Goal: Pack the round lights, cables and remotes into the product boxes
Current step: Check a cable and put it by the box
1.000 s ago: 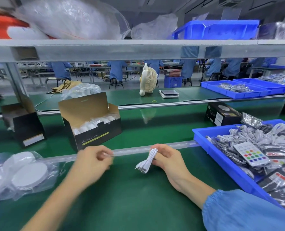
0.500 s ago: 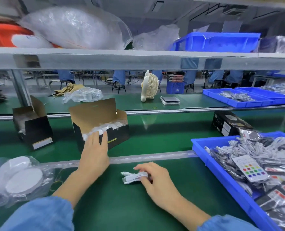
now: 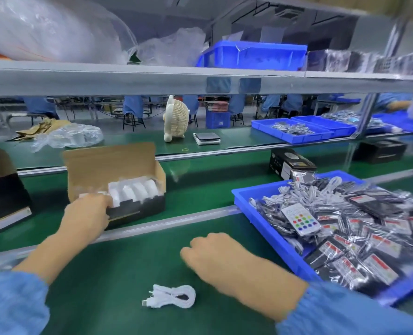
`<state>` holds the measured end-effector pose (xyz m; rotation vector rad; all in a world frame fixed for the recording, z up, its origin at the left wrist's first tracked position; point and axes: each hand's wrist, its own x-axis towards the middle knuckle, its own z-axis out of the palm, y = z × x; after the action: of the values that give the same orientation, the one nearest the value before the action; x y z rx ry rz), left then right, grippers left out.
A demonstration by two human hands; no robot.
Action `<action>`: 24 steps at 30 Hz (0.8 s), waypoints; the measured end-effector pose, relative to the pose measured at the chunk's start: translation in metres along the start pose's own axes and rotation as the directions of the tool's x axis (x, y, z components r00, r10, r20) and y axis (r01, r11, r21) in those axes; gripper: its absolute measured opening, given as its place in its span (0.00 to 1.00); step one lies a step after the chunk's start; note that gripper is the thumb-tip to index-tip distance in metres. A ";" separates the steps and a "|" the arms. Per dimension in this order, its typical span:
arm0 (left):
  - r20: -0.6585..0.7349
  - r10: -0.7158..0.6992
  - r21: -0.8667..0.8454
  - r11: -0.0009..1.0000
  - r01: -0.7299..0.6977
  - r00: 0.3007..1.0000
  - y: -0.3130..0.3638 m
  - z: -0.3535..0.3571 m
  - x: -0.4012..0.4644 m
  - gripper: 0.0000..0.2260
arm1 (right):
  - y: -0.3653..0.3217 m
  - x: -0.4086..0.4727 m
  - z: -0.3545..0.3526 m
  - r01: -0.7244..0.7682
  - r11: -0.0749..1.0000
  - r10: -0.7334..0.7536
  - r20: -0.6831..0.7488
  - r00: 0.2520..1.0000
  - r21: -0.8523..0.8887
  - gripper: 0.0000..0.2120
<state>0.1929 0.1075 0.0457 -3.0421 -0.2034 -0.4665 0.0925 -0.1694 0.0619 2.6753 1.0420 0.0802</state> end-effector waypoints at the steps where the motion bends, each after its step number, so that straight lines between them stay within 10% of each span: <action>1: -0.002 0.014 0.018 1.000 -0.014 1.000 0.000 -0.003 -0.007 0.05 | 0.010 -0.007 -0.004 -0.038 0.999 0.039 0.021 0.999 -0.035 0.14; 4: -0.091 0.125 0.056 0.991 -0.120 0.988 0.005 -0.021 -0.030 0.08 | 0.046 -0.028 -0.011 -0.265 0.961 0.261 -0.054 0.964 -0.081 0.10; 7: -0.121 0.187 0.075 0.981 -0.179 0.975 0.015 -0.043 -0.052 0.09 | 0.099 -0.057 -0.003 -0.640 0.767 0.627 -0.155 0.763 -0.048 0.13; 12: -0.020 0.237 0.002 0.972 -0.237 0.971 0.012 -0.053 -0.116 0.08 | 0.146 -0.093 0.037 -0.825 0.534 0.823 0.108 0.557 0.184 0.19; 19: -0.069 0.167 -0.159 0.971 -0.176 0.984 0.004 -0.064 -0.180 0.17 | 0.123 -0.096 0.021 -0.696 0.466 0.884 -0.248 0.397 0.547 0.18; 22: 0.060 0.030 -0.110 0.994 -0.023 0.998 0.021 -0.062 -0.181 0.26 | 0.070 -0.079 -0.025 -0.254 0.541 0.819 -0.435 0.374 0.802 0.15; 24: 0.038 0.037 -0.082 0.996 -0.034 0.999 0.036 -0.063 -0.178 0.24 | 0.028 -0.058 -0.058 0.077 0.458 0.748 -0.431 0.504 0.885 0.13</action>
<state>0.0110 0.0460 0.0504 -3.1308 -0.1349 -0.4235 0.0593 -0.2148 0.1274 3.8967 0.5938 1.4042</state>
